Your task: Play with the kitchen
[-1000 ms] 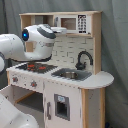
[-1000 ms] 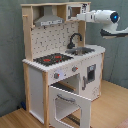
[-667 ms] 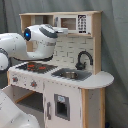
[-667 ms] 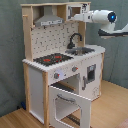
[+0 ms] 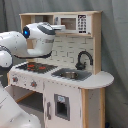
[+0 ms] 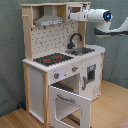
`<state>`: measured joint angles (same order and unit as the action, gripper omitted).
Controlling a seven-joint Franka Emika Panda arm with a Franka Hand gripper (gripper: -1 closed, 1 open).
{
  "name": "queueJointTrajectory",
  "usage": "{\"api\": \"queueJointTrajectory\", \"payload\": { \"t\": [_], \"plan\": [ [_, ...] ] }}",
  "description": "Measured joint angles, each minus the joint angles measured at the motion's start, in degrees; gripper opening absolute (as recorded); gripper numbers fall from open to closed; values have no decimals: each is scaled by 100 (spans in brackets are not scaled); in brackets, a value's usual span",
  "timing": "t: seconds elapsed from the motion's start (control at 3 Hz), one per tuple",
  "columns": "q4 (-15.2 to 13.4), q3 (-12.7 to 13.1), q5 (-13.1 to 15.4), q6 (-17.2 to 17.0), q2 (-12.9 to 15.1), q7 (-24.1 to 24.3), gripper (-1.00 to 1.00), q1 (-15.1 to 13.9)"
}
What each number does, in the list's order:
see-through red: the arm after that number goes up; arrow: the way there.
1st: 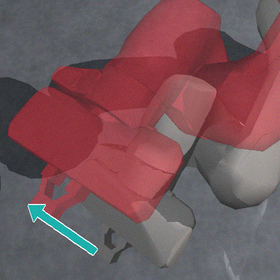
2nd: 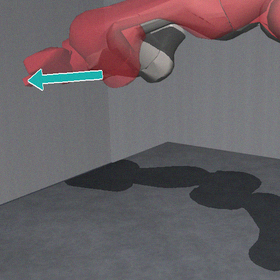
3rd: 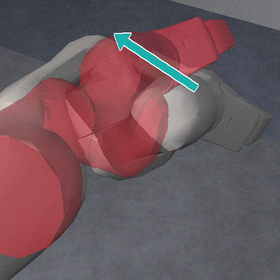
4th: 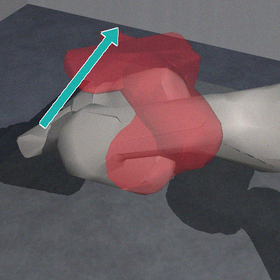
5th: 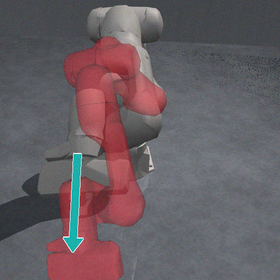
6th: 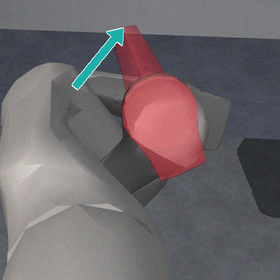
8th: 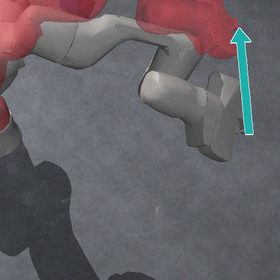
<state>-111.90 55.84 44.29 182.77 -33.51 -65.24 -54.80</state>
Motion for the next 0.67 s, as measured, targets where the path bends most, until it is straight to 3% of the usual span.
{"api": "queueJointTrajectory", "payload": {
  "t": [0.33, 0.67],
  "plan": [
    [159, 291, -20, -97, 69, 10, 100, -346],
    [171, 309, -20, -99, 71, 12, -100, -352]
  ]
}}
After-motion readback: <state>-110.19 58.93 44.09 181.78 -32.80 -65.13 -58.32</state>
